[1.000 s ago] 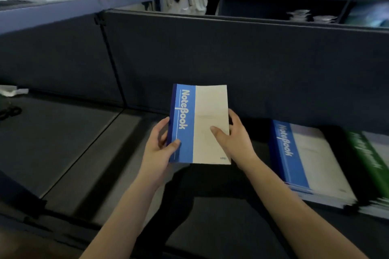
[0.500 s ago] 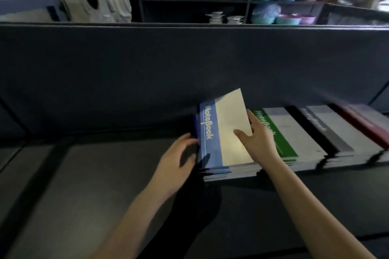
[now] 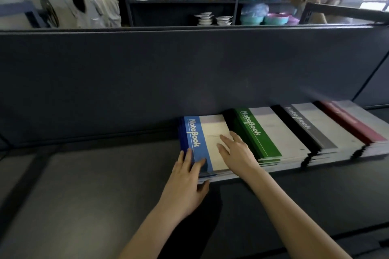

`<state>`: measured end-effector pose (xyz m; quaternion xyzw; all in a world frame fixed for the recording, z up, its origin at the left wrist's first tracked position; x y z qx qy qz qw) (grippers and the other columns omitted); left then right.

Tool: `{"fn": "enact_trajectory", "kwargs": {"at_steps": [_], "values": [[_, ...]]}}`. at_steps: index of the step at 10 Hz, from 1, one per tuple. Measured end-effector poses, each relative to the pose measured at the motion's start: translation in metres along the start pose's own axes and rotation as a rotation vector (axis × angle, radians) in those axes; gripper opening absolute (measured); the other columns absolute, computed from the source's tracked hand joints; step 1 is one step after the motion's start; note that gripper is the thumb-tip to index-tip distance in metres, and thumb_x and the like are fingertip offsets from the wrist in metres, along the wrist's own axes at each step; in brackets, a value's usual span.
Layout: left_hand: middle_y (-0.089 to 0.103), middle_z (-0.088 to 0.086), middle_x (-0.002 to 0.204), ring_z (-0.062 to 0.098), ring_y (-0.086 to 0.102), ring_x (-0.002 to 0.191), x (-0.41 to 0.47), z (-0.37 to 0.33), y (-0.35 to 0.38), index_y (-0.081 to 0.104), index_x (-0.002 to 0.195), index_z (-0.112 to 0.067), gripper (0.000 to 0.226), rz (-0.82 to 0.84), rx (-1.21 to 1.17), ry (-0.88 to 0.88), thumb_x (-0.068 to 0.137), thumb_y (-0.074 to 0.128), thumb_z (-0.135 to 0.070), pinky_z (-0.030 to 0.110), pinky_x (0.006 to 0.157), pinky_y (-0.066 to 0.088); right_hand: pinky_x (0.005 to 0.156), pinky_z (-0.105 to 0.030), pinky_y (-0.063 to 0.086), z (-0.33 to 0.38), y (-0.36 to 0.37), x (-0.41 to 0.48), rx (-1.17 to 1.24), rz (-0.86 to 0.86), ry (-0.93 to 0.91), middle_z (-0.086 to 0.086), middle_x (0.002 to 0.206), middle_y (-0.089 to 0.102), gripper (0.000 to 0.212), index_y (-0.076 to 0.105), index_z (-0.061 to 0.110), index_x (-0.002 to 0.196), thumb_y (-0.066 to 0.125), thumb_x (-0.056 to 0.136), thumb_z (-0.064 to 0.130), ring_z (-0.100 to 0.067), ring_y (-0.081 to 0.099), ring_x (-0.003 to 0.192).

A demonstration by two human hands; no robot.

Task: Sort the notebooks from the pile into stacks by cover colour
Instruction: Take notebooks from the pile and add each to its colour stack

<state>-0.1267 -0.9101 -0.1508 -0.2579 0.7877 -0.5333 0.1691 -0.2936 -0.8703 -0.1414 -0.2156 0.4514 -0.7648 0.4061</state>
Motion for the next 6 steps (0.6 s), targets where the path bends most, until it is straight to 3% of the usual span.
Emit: {"fn": "enact_trajectory", "kwargs": {"at_steps": [1, 2, 3, 4, 5, 6], "values": [[-0.024, 0.0, 0.158, 0.019, -0.011, 0.148, -0.002, -0.004, -0.003, 0.023, 0.147, -0.033, 0.059, -0.01, -0.232, -0.065, 0.096, 0.051, -0.038, 0.027, 0.115, 0.02, 0.103, -0.034, 0.036, 0.001, 0.002, 0.001, -0.014, 0.043, -0.015, -0.002, 0.161, 0.006, 0.054, 0.029, 0.023, 0.149, 0.035, 0.1, 0.044, -0.027, 0.035, 0.137], [-0.007, -0.004, 0.161, 0.014, 0.014, 0.146, 0.0, -0.003, -0.013, 0.028, 0.145, -0.036, 0.059, -0.071, -0.441, -0.112, 0.094, 0.057, -0.031, 0.013, 0.1, 0.021, 0.102, -0.033, 0.037, 0.001, 0.002, 0.003, 0.008, 0.028, -0.011, -0.003, 0.161, 0.005, 0.056, 0.028, 0.023, 0.15, 0.038, 0.099, 0.045, -0.026, 0.036, 0.137], [0.003, -0.001, 0.161, 0.014, 0.022, 0.143, 0.006, -0.005, -0.017, 0.025, 0.147, -0.034, 0.063, -0.112, -0.462, -0.119, 0.093, 0.058, -0.028, 0.013, 0.098, 0.023, 0.1, -0.033, 0.039, 0.002, 0.002, 0.002, -0.016, 0.021, -0.008, -0.002, 0.161, 0.005, 0.061, 0.026, 0.024, 0.15, 0.04, 0.097, 0.049, -0.027, 0.038, 0.135], [-0.003, 0.005, 0.161, 0.021, 0.037, 0.136, 0.01, -0.013, -0.012, 0.019, 0.149, -0.032, 0.069, -0.106, -0.352, -0.154, 0.093, 0.059, -0.032, 0.021, 0.1, 0.037, 0.097, -0.034, 0.04, 0.002, 0.001, 0.001, -0.078, 0.065, -0.017, -0.003, 0.16, 0.001, 0.065, 0.02, 0.024, 0.152, 0.038, 0.096, 0.053, -0.03, 0.043, 0.131], [-0.009, 0.006, 0.16, 0.025, 0.031, 0.14, 0.012, -0.014, -0.002, 0.017, 0.149, -0.031, 0.072, -0.087, -0.414, -0.154, 0.092, 0.06, -0.03, 0.025, 0.103, 0.036, 0.103, -0.035, 0.037, 0.003, -0.003, -0.006, -0.031, 0.137, -0.051, -0.004, 0.16, -0.006, 0.068, 0.014, 0.024, 0.153, 0.039, 0.096, 0.052, -0.029, 0.035, 0.137], [-0.007, 0.003, 0.161, 0.028, 0.008, 0.147, 0.01, -0.003, -0.006, 0.02, 0.149, -0.035, 0.07, -0.145, -0.433, -0.234, 0.091, 0.061, -0.032, 0.045, 0.115, 0.028, 0.109, -0.035, 0.031, 0.007, -0.022, -0.019, 0.057, 0.059, -0.153, -0.001, 0.161, -0.001, 0.064, 0.017, 0.024, 0.152, 0.044, 0.097, 0.045, -0.023, 0.023, 0.144]]}}
Point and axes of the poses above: each hand's wrist, its own x-axis towards the middle knuckle, its own y-axis out of the palm, z = x × y, the point moved 4 cm from there along x, towards the middle knuckle
